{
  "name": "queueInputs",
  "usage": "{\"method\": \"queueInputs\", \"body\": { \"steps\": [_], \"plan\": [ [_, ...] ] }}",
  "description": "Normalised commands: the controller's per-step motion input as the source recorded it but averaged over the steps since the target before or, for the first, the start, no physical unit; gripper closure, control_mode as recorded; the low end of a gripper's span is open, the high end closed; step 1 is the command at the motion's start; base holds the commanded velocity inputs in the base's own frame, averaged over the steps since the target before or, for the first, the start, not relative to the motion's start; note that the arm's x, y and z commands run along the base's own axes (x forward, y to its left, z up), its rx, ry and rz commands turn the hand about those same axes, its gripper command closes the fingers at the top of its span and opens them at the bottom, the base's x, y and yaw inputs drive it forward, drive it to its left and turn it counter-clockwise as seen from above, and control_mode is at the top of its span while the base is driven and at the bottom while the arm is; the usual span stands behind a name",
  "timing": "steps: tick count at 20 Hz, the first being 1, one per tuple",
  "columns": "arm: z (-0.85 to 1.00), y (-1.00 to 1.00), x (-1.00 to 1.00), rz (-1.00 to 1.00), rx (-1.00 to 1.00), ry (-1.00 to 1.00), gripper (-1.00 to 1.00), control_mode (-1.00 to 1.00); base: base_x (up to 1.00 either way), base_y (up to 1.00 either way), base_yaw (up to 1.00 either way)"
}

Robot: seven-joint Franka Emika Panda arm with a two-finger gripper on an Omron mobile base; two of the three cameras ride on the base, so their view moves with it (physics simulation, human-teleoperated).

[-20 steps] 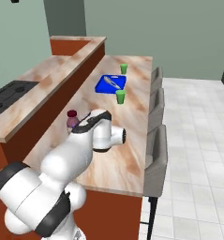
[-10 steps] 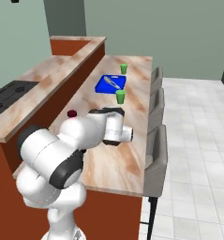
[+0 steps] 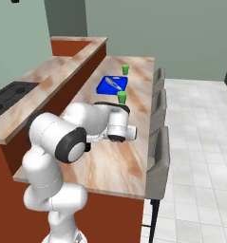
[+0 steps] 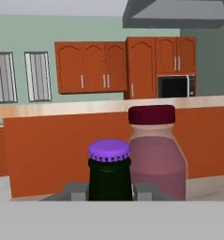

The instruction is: Place the drinks on the dining counter in a tight cluster.

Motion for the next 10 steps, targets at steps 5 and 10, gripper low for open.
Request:
{"method": "queueInputs", "body": {
  "steps": [5, 10],
  "plan": [
    [-0.14, 0.06, 0.27, 0.00, -0.01, 0.00, 1.00, -1.00, 0.00, 0.00, 0.00],
    [-0.17, 0.04, 0.26, 0.00, -0.07, 0.00, 1.00, -1.00, 0.00, 0.00, 0.00]
  ]
}}
